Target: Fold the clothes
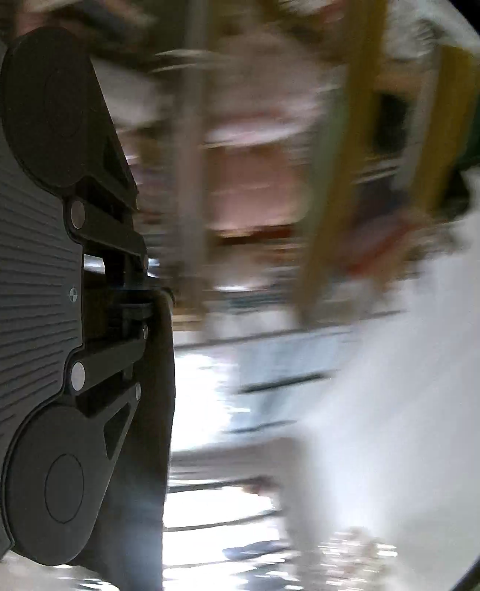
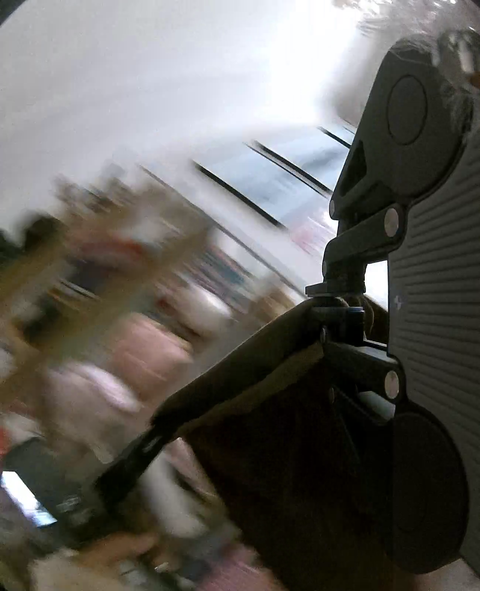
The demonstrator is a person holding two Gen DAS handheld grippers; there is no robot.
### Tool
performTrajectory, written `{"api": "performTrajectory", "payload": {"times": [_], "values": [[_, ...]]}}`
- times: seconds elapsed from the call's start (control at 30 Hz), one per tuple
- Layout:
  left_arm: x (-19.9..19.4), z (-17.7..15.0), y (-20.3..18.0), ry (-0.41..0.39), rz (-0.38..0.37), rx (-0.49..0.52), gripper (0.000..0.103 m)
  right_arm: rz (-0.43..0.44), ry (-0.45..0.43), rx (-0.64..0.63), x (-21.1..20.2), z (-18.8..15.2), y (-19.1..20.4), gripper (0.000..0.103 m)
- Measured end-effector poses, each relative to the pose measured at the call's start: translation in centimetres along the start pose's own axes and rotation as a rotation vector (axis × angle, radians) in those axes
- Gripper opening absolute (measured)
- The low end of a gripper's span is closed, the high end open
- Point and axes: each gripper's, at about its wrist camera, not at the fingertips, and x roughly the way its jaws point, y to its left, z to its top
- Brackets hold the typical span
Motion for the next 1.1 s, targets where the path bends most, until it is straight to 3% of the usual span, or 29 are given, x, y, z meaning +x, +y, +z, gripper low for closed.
{"api": "performTrajectory", "payload": {"times": [0.07,0.13,0.17,0.23,0.3,0.4,0.53,0.6,0.73,0.87,1.0,1.1], "values": [[-2.6,0.5,1.5,-0.047,-0.008,-0.007,0.007,0.103,-0.046,0.113,-2.4,2.2,-1.4,0.004],[-4.8,-1.2,3.6,0.004,-0.025,-0.013,0.007,0.280,-0.022,0.225,-4.0,2.7,-1.0,0.004],[-5.7,-2.8,4.9,0.068,-0.034,-0.018,0.007,0.379,0.009,0.272,-4.5,2.6,-0.3,0.004],[-7.2,-8.0,7.5,0.270,-0.041,-0.044,0.008,0.571,0.081,0.363,-5.4,2.0,1.6,0.004],[-8.9,-14.6,9.9,0.492,-0.008,-0.102,0.007,0.706,0.246,0.412,-5.2,-1.0,6.9,0.004],[-13.1,-25.0,12.0,0.785,0.103,-0.165,0.007,0.906,0.497,0.483,-4.8,-5.5,15.0,0.004],[-18.1,-32.3,13.0,0.998,0.234,-0.233,0.007,1.136,0.796,0.554,-5.1,-10.3,24.6,0.004],[-19.5,-33.0,13.9,1.027,0.277,-0.255,0.008,1.214,0.876,0.561,-6.2,-10.6,27.3,0.004],[-21.9,-32.8,16.3,1.031,0.364,-0.327,0.014,1.318,0.894,0.536,-7.1,-8.4,30.3,0.004],[-25.7,-31.5,18.9,0.993,0.474,-0.450,0.072,1.397,0.907,0.587,-6.1,-5.6,32.5,0.004],[-31.5,-30.3,19.6,0.978,0.540,-0.464,0.074,1.418,0.949,0.595,-5.8,-5.0,34.3,0.004],[-35.7,-29.6,19.8,0.919,0.540,-0.576,0.074,1.427,0.965,0.571,-5.9,-4.3,35.9,0.005]]}}
